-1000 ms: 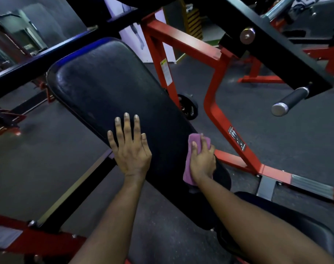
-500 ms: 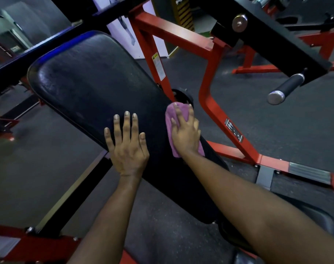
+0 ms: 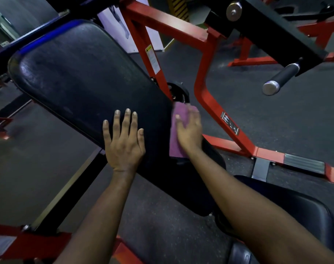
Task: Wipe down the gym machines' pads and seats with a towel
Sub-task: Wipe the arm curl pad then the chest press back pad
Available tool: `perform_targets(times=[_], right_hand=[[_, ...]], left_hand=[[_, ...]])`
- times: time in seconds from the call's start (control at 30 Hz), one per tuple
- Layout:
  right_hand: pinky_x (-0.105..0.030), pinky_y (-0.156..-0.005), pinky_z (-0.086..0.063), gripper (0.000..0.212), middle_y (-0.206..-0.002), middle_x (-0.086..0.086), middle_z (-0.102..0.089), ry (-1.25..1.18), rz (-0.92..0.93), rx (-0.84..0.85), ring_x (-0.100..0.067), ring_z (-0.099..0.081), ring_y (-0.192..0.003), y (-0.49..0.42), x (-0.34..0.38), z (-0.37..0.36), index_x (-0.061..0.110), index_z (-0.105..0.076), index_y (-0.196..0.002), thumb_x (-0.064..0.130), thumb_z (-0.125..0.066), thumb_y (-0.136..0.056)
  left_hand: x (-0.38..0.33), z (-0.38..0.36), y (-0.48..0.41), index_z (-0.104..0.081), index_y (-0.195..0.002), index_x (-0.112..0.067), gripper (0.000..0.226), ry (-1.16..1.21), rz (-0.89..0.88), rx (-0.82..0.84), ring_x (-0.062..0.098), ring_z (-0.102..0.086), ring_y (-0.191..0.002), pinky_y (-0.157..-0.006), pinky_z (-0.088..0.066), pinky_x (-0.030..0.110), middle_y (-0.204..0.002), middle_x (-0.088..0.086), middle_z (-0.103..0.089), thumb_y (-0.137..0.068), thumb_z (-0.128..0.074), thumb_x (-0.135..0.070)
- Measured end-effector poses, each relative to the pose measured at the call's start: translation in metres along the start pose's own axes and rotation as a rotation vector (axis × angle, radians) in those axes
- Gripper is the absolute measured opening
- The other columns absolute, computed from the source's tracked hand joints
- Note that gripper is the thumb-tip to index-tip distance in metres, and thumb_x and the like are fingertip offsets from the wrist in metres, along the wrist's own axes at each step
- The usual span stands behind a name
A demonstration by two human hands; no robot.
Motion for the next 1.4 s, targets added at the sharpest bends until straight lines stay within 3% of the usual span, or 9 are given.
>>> perform_targets(times=[0.13,0.27,0.43,0.6,0.7,0.87,1.07,1.33,1.4], right_hand=[[-0.056,-0.118,-0.031,0.064,-0.171,0.002,0.008,0.140,0.072,0.141,-0.030,-0.003,-0.157,0.011,-0.011,-0.007,0.056,-0.006,-0.157,0.053,-0.042,-0.104],[-0.060,-0.110,-0.037,0.064,-0.171,-0.005,-0.006,0.250,-0.011,-0.001,-0.038,-0.028,-0.147,0.031,-0.030,-0.007,0.060,0.003,-0.154,0.052,-0.037,-0.105],[-0.051,-0.102,-0.047,0.067,-0.162,-0.015,-0.025,0.122,-0.153,-0.099,-0.040,-0.042,-0.134,0.032,-0.016,-0.009,0.052,-0.012,-0.158,0.046,-0.049,-0.101],[-0.048,-0.092,-0.047,0.060,-0.164,-0.013,-0.022,0.299,0.268,-0.076,-0.035,-0.047,-0.119,0.051,0.025,-0.025,0.055,-0.017,-0.156,0.049,-0.044,-0.103],[-0.049,-0.090,-0.049,0.063,-0.158,-0.016,-0.030,0.351,0.154,-0.133,-0.038,-0.049,-0.117,0.029,0.004,-0.025,0.055,-0.022,-0.155,0.038,-0.049,-0.101],[-0.048,-0.103,-0.040,0.054,-0.159,-0.018,-0.030,0.179,-0.468,-0.086,-0.042,-0.043,-0.129,-0.013,-0.056,0.002,0.052,-0.031,-0.154,0.035,-0.044,-0.105],[-0.046,-0.088,-0.050,0.062,-0.157,-0.011,-0.033,0.314,0.007,-0.134,-0.033,-0.048,-0.113,0.071,-0.036,-0.020,0.054,-0.024,-0.155,0.037,-0.052,-0.102],[-0.052,-0.102,-0.043,0.051,-0.151,-0.016,-0.034,0.137,-0.545,-0.143,-0.042,-0.044,-0.129,0.020,-0.089,0.008,0.048,-0.035,-0.152,0.036,-0.045,-0.104],[-0.048,-0.100,-0.045,0.050,-0.150,-0.017,-0.036,0.112,-0.489,-0.158,-0.041,-0.048,-0.127,0.024,-0.061,0.003,0.047,-0.039,-0.151,0.036,-0.048,-0.103]], left_hand=[[0.001,0.000,-0.001,-0.044,-0.151,-0.015,0.049,0.011,0.022,-0.015,0.024,-0.026,-0.152,-0.124,-0.014,0.051,-0.157,0.002,-0.043,-0.110,-0.028,-0.036],[-0.001,0.000,-0.002,-0.046,-0.150,-0.015,0.048,-0.005,0.013,-0.044,0.024,-0.029,-0.151,-0.124,-0.016,0.051,-0.155,0.001,-0.046,-0.109,-0.030,-0.035],[0.000,0.000,0.001,-0.046,-0.150,-0.015,0.048,-0.003,0.021,-0.041,0.024,-0.028,-0.151,-0.124,-0.016,0.051,-0.156,0.001,-0.045,-0.110,-0.029,-0.035],[-0.001,0.000,0.000,-0.047,-0.149,-0.014,0.048,0.006,0.023,-0.027,0.024,-0.028,-0.151,-0.124,-0.015,0.051,-0.156,0.001,-0.045,-0.110,-0.029,-0.035],[0.000,0.000,-0.001,-0.047,-0.149,-0.015,0.048,0.005,0.020,-0.028,0.024,-0.028,-0.151,-0.124,-0.014,0.051,-0.156,0.001,-0.044,-0.110,-0.029,-0.035],[-0.001,-0.002,0.000,-0.047,-0.149,-0.015,0.048,0.000,0.037,-0.038,0.022,-0.028,-0.151,-0.124,-0.016,0.051,-0.157,-0.001,-0.044,-0.110,-0.028,-0.035],[0.000,-0.003,0.000,-0.047,-0.149,-0.015,0.048,0.002,0.049,-0.044,0.022,-0.028,-0.151,-0.124,-0.014,0.050,-0.157,-0.001,-0.044,-0.110,-0.028,-0.035],[-0.001,-0.002,0.000,-0.050,-0.147,-0.015,0.047,0.001,0.048,-0.041,0.021,-0.028,-0.151,-0.124,-0.015,0.050,-0.156,-0.002,-0.045,-0.110,-0.029,-0.034],[0.000,-0.003,0.000,-0.049,-0.148,-0.014,0.048,0.017,0.048,-0.040,0.021,-0.028,-0.151,-0.124,-0.015,0.050,-0.156,-0.002,-0.045,-0.110,-0.027,-0.034]])
Point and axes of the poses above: each hand's wrist, its own y-axis away from the middle knuckle, its own z-axis out of the back of the hand, x = y × z, the point moved 3 cm from there along -y, towards the middle knuckle
